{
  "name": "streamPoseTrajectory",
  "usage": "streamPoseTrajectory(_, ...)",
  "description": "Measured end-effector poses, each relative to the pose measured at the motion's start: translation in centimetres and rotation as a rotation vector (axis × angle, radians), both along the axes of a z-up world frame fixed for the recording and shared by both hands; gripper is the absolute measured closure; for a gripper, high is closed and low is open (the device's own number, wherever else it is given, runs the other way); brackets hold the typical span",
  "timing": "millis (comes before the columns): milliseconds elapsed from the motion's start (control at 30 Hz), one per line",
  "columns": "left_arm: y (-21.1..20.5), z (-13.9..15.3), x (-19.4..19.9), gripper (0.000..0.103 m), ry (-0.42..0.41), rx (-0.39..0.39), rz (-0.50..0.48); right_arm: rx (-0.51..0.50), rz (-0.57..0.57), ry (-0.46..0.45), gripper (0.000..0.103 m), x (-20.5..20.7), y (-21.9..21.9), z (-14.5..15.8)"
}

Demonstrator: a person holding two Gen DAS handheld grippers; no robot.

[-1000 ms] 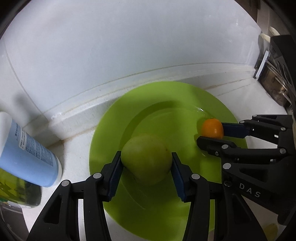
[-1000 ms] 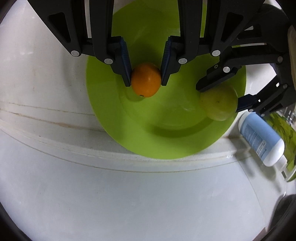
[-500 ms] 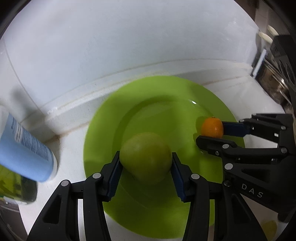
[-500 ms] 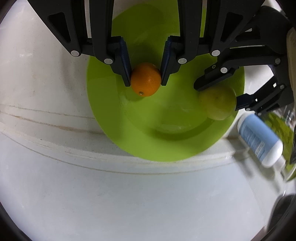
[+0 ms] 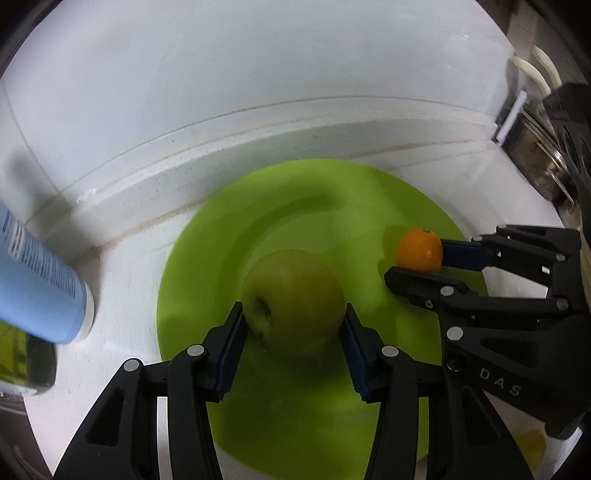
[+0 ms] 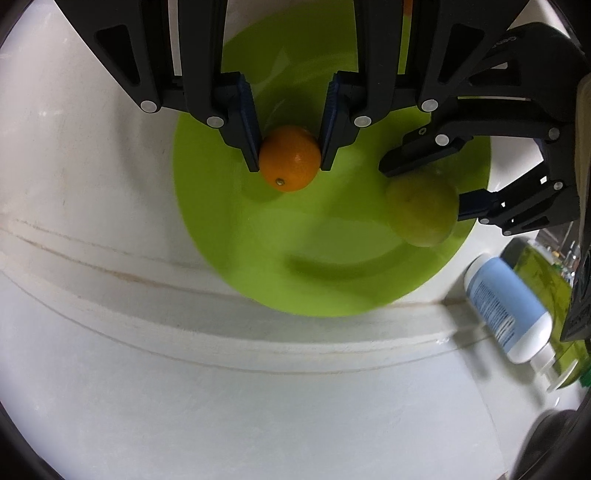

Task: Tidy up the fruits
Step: 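Lower both fruits onto the green plate and open both tools, then withdraw both open tools from the plate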

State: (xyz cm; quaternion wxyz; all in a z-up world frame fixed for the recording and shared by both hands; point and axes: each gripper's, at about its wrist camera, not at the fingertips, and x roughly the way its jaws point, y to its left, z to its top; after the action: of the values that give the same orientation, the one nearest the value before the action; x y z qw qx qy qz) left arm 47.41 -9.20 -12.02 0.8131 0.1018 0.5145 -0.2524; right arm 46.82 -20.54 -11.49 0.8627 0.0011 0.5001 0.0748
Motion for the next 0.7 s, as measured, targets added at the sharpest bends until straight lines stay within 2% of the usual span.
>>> streamPoseTrajectory(133,-0.6,-0.4,1.2,0.055,0.015,-0.003,0.016,-0.007,-0.016,-0.021,0.069,1.2,0.6,0.2)
streamPoseTrajectory(267,-0.7,-0.9,1.0,0.054,-0.021,0.011,0.022,0.006,-0.02,-0.02,0.069,1.6,0.8,0.1)
streamPoseTrajectory(333,-1.0,-0.7,0.9,0.052,-0.023,0.015,0.027,-0.001,-0.017,-0.026,0.07,1.6,0.5,0.3)
streamPoseTrajectory(400,-1.2,-0.4,0.0,0.046,-0.041,0.017,0.045,-0.005,-0.018,-0.041,0.069,1.6,0.5,0.5)
streamPoseTrajectory(533,-0.2,1.5,-1.0,0.038,-0.085,0.004,0.072,0.01,-0.044,-0.069,0.056,0.8,-0.2,1.8)
streamPoseTrajectory(633,0.2,3.2,-2.7,0.035,-0.123,-0.02,0.083,0.026,-0.059,-0.089,0.054,-0.9,-1.5,3.6)
streamPoseTrajectory(700,0.8,4.8,-4.3,0.03,-0.176,-0.008,0.097,0.03,-0.062,-0.116,0.054,-2.0,-1.3,4.8)
